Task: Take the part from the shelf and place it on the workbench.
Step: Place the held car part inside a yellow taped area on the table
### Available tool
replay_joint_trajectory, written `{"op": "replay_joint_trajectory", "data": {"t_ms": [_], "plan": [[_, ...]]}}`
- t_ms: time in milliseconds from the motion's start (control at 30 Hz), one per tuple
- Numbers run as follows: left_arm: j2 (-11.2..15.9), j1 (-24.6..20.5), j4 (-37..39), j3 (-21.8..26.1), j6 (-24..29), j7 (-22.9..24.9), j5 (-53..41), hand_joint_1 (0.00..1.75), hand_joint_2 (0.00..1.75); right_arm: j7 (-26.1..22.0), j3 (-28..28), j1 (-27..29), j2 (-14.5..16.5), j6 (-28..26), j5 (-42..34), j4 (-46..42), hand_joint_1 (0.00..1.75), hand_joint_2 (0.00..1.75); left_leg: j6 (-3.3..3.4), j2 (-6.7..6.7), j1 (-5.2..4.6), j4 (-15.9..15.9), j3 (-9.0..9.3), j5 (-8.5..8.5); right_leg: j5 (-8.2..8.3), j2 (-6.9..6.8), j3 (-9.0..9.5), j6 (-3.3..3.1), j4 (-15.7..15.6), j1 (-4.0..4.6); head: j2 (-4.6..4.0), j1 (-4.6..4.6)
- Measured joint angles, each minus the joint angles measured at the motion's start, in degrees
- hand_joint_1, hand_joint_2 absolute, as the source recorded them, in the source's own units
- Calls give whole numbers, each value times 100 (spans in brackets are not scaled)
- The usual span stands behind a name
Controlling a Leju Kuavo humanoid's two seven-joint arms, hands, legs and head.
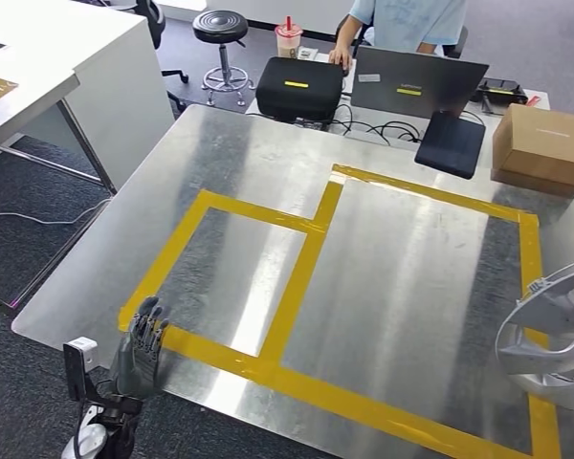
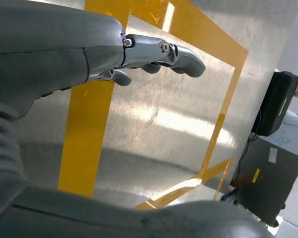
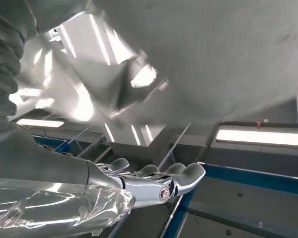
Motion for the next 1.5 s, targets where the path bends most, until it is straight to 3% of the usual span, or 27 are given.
{"op": "replay_joint_trajectory", "data": {"t_ms": [700,1000,1167,1333,1433,1500], "plan": [[29,-28,1,-136,78,-60,-74,0,0,-104,147,-355,-166,-432,510,313,0,175,2,0,-17,0,-28,5,3,0,-36,4,10,-16,0,0],[39,-28,1,-159,96,-125,-73,0,0,-274,302,-54,-108,-432,130,281,0,175,2,-2,-18,0,-34,5,2,-1,-42,4,11,-17,0,0],[37,-21,2,-156,96,-192,-16,0,0,-456,425,330,186,-427,-434,-81,0,175,1,-4,-18,-1,-40,5,2,-1,-50,4,19,-17,0,1],[23,62,-2,-92,62,-302,155,0,0,-680,655,1028,796,-388,-1113,-1106,0,175,2,-6,-19,1,-46,2,-7,-3,-65,0,32,-18,0,0],[-2,134,-13,2,56,-328,222,0,0,-796,865,1533,1202,-442,-1426,-1765,0,175,37,-8,-46,25,-53,-19,-4,-3,-74,19,27,-52,0,-5],[-27,171,-32,61,69,-329,250,0,0,-907,1010,1840,1457,-484,-1779,-2129,0,87,69,-8,-70,25,-59,2,24,-2,-75,59,15,-78,0,-7]]}}
